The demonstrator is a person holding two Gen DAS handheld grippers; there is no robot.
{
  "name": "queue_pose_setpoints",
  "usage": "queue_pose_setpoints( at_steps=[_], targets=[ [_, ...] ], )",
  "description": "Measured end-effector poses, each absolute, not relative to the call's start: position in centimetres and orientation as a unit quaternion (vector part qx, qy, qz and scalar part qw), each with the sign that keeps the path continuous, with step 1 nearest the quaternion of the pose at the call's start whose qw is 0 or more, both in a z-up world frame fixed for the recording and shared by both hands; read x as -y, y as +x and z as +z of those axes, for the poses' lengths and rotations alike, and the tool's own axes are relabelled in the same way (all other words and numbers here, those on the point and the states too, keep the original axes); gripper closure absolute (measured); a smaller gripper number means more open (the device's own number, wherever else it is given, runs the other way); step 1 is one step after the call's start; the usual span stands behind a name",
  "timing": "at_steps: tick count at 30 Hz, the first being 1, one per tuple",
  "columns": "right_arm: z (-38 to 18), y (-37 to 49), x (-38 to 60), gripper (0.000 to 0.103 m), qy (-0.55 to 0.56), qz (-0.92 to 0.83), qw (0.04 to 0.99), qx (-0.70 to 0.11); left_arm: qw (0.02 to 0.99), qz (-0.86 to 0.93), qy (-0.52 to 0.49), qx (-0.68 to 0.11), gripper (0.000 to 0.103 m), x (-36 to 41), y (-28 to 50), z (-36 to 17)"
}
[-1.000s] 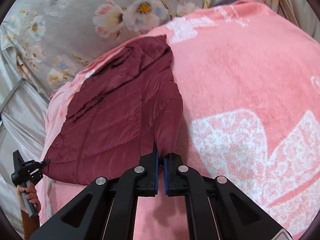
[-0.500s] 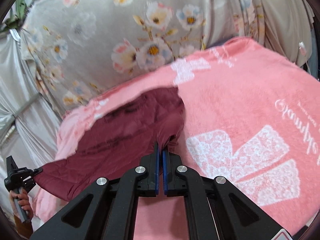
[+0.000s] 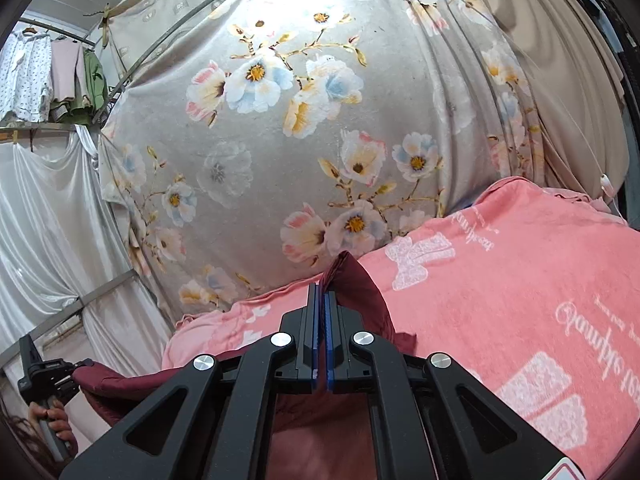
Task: Fold large clothes
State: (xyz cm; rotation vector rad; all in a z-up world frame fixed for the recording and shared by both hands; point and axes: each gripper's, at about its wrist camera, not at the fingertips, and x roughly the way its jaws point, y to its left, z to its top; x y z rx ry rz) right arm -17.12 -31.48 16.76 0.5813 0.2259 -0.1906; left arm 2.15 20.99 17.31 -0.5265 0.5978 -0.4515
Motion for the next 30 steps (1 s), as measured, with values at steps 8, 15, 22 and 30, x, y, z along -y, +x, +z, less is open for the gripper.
queue_pose_setpoints(
  at_steps=[8, 15, 22, 30],
  targets=[
    [14.3, -6.4, 33.6, 0.101, 0.286, -0.1, 0.94, -0.156, 0.907, -0.168, -0.217, -0.321, 0.098, -17.7, 11.1, 15.0],
    [8.8, 1.8, 35.7, 0.101, 0.3, -0.107, 0.923, -0.215, 0.903, -0.112, -0.164, -0.382, 0.098, -14.6, 19.4, 9.9],
    [3.9, 6.7, 37.2, 0.101, 0.305, -0.127, 0.906, -0.265, 0.895, -0.073, -0.109, -0.426, 0.098, -11.9, 24.0, 4.6],
    [-1.3, 10.0, 38.3, 0.101, 0.307, -0.148, 0.887, -0.311, 0.878, -0.049, -0.074, -0.47, 0.098, -9.9, 27.3, -0.8]
  ],
)
